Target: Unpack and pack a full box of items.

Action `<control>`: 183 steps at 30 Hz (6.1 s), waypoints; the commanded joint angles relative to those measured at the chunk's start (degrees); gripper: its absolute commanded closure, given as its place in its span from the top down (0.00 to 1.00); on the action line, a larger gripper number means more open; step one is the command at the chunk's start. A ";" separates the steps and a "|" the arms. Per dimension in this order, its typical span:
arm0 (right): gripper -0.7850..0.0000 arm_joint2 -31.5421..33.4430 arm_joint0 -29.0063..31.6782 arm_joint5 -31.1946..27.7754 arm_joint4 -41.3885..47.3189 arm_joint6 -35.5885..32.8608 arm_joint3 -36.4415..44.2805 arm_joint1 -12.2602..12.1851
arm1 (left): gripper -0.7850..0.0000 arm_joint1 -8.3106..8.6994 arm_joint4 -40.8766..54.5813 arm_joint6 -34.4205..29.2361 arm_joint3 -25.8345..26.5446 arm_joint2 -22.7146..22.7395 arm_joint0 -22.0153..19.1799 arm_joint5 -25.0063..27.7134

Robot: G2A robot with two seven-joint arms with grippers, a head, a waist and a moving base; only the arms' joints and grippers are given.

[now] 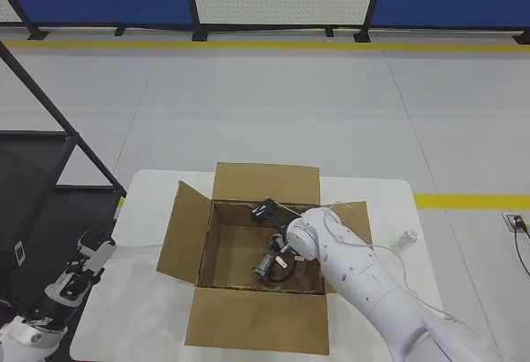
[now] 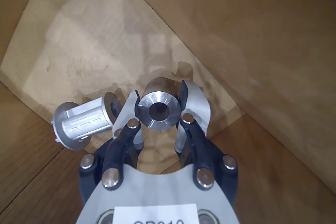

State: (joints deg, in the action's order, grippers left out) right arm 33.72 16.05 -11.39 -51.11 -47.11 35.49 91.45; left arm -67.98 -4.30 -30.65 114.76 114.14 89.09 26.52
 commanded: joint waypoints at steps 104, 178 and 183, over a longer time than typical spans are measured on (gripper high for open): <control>0.95 45.16 39.23 -8.20 -12.91 -20.64 81.50 -21.26 | 1.00 0.00 0.00 0.00 0.00 0.00 0.00 0.00; 0.00 18.89 8.96 -10.89 -4.25 -18.09 43.87 -11.56 | 1.00 0.59 2.61 3.19 -4.48 2.78 1.35 -0.99; 0.00 38.06 32.75 -10.47 -8.76 -27.19 77.22 -17.12 | 1.00 0.59 2.61 3.19 -4.48 2.78 1.35 -0.99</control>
State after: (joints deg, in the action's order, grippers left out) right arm 66.66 42.34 -21.23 -59.81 -73.53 99.94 75.07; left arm -67.39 -1.68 -27.46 110.29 116.92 90.44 25.53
